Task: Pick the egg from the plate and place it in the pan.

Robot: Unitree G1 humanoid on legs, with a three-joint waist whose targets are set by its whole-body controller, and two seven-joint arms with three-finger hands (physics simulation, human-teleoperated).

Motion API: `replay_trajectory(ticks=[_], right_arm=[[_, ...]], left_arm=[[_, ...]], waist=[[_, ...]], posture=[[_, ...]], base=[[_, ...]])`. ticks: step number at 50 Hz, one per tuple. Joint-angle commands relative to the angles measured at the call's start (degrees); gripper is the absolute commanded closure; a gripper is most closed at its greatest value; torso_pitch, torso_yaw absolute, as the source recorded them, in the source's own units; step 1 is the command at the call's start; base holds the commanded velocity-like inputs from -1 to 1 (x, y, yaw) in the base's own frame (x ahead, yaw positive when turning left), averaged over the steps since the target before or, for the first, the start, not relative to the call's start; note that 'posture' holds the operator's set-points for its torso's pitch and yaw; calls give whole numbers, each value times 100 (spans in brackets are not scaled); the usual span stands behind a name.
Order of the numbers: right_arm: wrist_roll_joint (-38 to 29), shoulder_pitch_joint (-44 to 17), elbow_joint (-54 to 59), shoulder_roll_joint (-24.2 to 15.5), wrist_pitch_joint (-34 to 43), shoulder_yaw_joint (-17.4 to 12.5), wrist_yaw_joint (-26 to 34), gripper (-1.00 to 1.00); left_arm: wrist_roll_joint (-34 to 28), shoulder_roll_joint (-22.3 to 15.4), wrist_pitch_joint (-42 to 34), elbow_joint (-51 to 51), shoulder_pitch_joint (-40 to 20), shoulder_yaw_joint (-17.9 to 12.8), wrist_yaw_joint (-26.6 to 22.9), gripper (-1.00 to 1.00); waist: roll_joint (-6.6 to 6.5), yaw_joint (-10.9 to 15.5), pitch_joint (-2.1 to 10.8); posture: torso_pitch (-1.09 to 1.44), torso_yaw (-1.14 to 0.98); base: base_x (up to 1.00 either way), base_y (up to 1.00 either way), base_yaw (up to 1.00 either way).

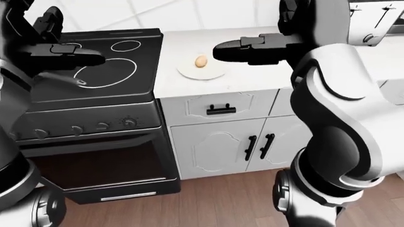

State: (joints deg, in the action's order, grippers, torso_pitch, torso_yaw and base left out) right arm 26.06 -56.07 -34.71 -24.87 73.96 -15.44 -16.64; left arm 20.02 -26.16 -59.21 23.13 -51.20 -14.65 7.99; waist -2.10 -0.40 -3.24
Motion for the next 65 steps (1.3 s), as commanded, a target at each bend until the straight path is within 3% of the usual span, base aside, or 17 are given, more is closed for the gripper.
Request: replay_trajectory(ticks=[1, 2, 11, 14, 16, 17, 18, 24, 29, 30, 32, 38, 43, 51, 55, 60, 65], right_arm=[[9, -164, -53, -34, -111, -25, -2, -100], [4, -146, -43, -35, -137, -20, 1, -100], [20, -155, -38, -40, -136, -8, -17, -100], [21, -157, -27, -46, -150, -12, -13, -100], [16, -122, -28, -43, -185, -5, -5, -100], [27, -145, -44, -42, -150, -10, -13, -100], [33, -149, -54, -41, -139, -16, -15, -100], [25, -137, -59, -12, -147, 27, -27, -100], [25, -151, -56, -9, -125, 16, -28, -100], [22, -137, -59, -10, -131, 14, -25, -100], [25, -142, -53, -17, -130, -7, -21, -100], [52, -164, -60, -17, -107, -21, -46, -100], [56, -160, -56, -17, -116, -8, -56, -100], [28, -115, -52, -18, -188, 36, -30, -100], [17, -126, -63, -13, -178, 21, -31, -100], [33, -146, -85, -22, -138, -8, -32, -100], [51, -170, -104, -26, -106, -27, -50, -100]], left_arm=[[-33, -70, 137, 79, -137, -62, 34, -100], [-31, -68, 125, 82, -146, -58, 40, -100], [-13, -97, 157, 77, -122, -87, 38, -100], [-9, -104, 165, 64, -125, -92, 41, -100], [-3, -106, 154, 69, -130, -93, 48, -100], [-4, -110, 176, 66, -111, -98, 42, -100], [9, -115, 141, 89, -125, -109, 54, -100], [50, -131, 88, 112, -149, -116, 81, -100], [63, -130, 97, 110, -141, -101, 94, -100], [65, -130, 88, 109, -148, -98, 97, -100], [77, -139, 82, 118, -150, -115, 96, -100], [90, -144, 76, 110, -161, -109, 109, -100], [92, -150, 103, 98, -148, -109, 105, -100], [89, -146, 152, 76, -126, -97, 98, -100], [77, -136, 174, 75, -103, -92, 91, -100], [71, -129, 170, 86, -98, -95, 91, -100], [78, -138, 153, 85, -115, -104, 88, -100]], waist=[[-63, -3, 130], [-257, -21, 200], [79, 57, 135], [331, 101, 139], [712, 118, 248], [423, 77, 173], [556, 109, 166], [295, 67, 110], [-283, -23, 213], [-105, 21, 181], [-195, 14, 162], [88, 63, 137], [555, 159, 256], [329, 42, -7], [26, -85, 85], [135, -14, 271], [128, 88, 182]], posture=[[0, 0], [0, 0], [0, 0], [0, 0], [0, 0], [0, 0], [0, 0], [0, 0], [0, 0], [0, 0], [0, 0], [0, 0], [0, 0], [0, 0], [0, 0], [0, 0], [0, 0]], base=[[15, 0, 0], [16, 0, 0], [15, 0, 0], [15, 0, 0], [14, 0, 0], [15, 0, 0], [14, 0, 0], [15, 0, 0], [15, 0, 0], [15, 0, 0], [15, 0, 0], [15, 0, 0], [15, 0, 0], [11, 0, 0], [0, 0, 0], [2, 0, 0], [10, 0, 0]])
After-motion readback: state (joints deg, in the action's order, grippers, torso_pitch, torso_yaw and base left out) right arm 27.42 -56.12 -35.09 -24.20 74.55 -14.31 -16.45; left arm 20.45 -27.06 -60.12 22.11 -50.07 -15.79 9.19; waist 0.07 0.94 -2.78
